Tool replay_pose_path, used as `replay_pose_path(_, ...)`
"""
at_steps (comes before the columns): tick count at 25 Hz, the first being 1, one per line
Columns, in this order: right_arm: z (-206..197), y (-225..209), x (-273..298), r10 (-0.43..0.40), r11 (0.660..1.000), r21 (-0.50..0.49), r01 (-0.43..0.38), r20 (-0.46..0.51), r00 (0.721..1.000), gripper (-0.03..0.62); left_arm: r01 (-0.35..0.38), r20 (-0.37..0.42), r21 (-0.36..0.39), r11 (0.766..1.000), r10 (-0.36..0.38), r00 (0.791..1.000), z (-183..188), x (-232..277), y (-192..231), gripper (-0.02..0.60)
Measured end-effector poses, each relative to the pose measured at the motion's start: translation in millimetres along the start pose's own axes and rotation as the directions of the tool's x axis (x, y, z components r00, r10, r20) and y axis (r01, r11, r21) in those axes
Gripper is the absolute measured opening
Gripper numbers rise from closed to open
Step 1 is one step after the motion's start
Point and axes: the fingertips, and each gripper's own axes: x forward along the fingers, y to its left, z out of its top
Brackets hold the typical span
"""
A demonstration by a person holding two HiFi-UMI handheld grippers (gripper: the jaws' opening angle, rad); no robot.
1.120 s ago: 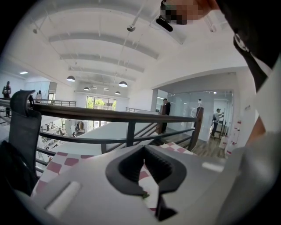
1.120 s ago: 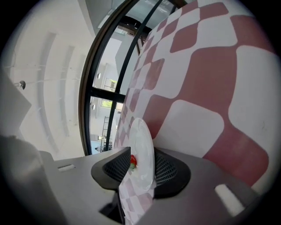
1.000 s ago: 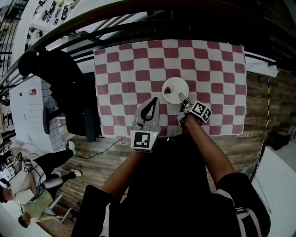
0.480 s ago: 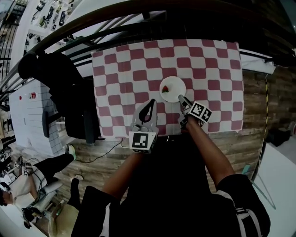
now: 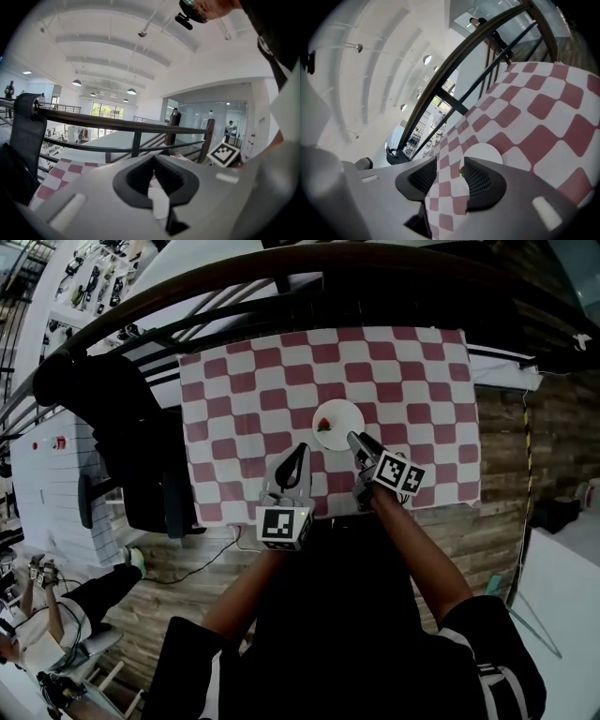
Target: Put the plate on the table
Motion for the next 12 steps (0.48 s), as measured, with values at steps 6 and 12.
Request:
replay_pose_path(6, 9, 47, -28, 0.002, 0.972, -0.237, 0.008, 0.040, 0.999, 0.033, -0.012, 0.027, -0.025, 1.000, 0.013, 1.000, 3, -7, 1, 0.009)
replay_pose_path(12, 11, 94, -52, 0.033, 0.904, -0.427, 0.004, 0.079, 0.996, -0.002, -0.039, 0.037, -0.028, 0.999, 0.040, 0.998, 12, -12, -8, 0.009)
